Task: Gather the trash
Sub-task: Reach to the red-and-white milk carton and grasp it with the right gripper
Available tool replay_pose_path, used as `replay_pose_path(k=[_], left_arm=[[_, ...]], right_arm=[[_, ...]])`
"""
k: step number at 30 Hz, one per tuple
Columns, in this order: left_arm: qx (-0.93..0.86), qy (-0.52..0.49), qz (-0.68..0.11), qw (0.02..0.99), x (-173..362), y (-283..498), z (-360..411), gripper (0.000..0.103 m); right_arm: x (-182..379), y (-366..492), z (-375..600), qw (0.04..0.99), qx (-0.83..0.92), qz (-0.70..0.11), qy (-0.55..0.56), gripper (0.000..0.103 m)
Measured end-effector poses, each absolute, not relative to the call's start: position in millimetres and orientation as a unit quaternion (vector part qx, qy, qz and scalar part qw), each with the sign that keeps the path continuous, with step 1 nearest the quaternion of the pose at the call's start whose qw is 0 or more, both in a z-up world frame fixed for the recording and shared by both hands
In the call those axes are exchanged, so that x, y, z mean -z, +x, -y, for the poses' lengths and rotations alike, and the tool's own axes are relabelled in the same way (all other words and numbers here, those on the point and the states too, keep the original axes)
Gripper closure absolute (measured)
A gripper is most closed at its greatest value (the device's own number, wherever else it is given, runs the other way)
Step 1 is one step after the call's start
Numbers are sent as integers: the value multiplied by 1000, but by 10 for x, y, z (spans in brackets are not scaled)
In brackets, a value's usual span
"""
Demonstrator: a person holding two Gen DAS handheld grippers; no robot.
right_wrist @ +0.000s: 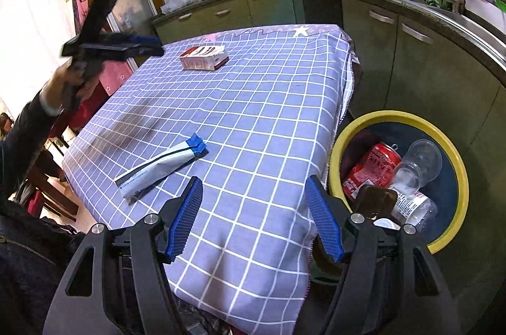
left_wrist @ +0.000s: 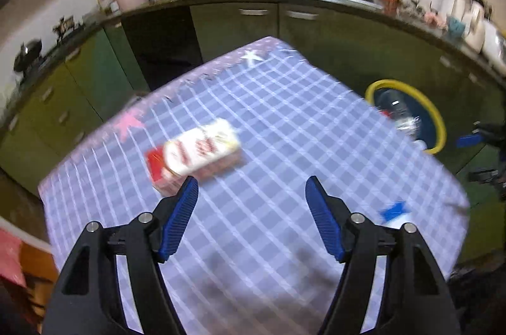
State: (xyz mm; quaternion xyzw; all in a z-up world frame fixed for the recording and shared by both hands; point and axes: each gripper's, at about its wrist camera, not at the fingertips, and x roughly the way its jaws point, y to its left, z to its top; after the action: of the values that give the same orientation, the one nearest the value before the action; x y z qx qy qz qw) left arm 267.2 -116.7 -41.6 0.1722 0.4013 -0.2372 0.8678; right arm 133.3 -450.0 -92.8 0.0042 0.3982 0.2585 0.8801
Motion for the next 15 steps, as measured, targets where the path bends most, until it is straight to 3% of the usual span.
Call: replay_pose_path(k=[9,15], left_arm=[[274,215,-412,842,646,3371,1168,36],[303,172,-391,852,523,3236,971,36]], right_arm=[[877,1580,4445,875,-250,-414,-2,36],[660,2403,3786,849,-322,-404,-111,28]])
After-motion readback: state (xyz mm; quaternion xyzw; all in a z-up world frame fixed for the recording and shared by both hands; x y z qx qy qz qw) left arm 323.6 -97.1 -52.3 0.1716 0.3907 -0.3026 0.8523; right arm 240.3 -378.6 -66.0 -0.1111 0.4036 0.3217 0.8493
